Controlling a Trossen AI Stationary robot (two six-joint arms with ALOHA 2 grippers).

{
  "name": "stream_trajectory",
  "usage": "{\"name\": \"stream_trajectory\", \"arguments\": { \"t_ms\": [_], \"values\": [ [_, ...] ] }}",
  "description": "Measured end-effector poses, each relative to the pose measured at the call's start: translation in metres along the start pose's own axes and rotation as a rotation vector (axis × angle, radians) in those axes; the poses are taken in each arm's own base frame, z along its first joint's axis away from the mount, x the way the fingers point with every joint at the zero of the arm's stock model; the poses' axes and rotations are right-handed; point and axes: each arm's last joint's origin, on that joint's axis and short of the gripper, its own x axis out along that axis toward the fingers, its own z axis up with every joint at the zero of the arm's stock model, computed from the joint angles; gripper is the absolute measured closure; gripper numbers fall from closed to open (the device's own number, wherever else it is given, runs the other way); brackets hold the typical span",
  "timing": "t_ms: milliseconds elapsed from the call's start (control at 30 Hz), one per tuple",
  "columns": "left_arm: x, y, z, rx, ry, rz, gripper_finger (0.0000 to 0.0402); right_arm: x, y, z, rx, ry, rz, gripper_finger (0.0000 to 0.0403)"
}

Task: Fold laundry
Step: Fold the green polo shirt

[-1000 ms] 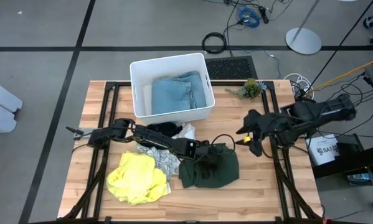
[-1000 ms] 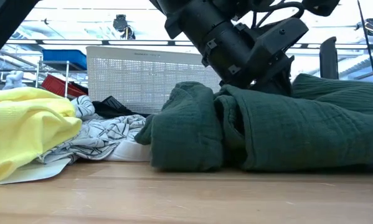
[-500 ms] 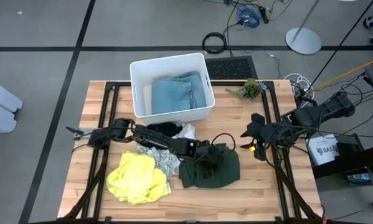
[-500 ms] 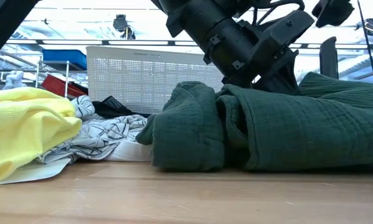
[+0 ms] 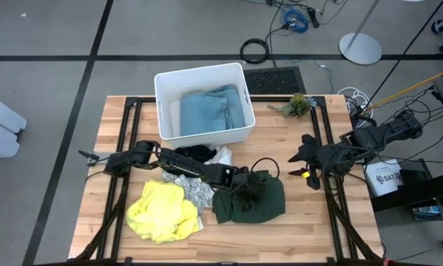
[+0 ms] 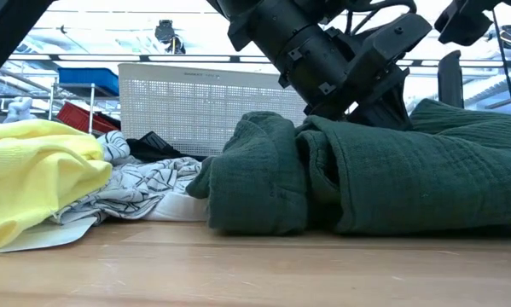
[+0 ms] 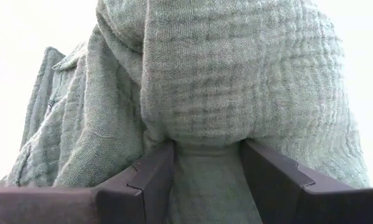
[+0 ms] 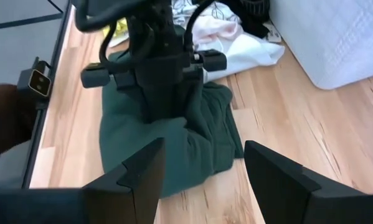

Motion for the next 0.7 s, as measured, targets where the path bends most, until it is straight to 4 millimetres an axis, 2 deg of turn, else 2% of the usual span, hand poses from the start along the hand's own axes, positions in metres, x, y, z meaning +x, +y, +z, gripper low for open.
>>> {"name": "stream_trajectory", "arguments": {
  "t_ms": [333, 700],
  "values": [
    [0.0000, -0.0001, 0.0002, 0.083, -0.003, -0.001, 0.0206, 0.0000, 0.0024, 0.0049, -0.029, -0.049, 0.023, 0.0197],
    [-0.0056, 0.0001, 0.0027, 0.076, 0.000, 0.001, 0.0206, 0.0000, 0.0031, 0.0068, -0.066, -0.068, 0.029, 0.0197]
  ]
}}
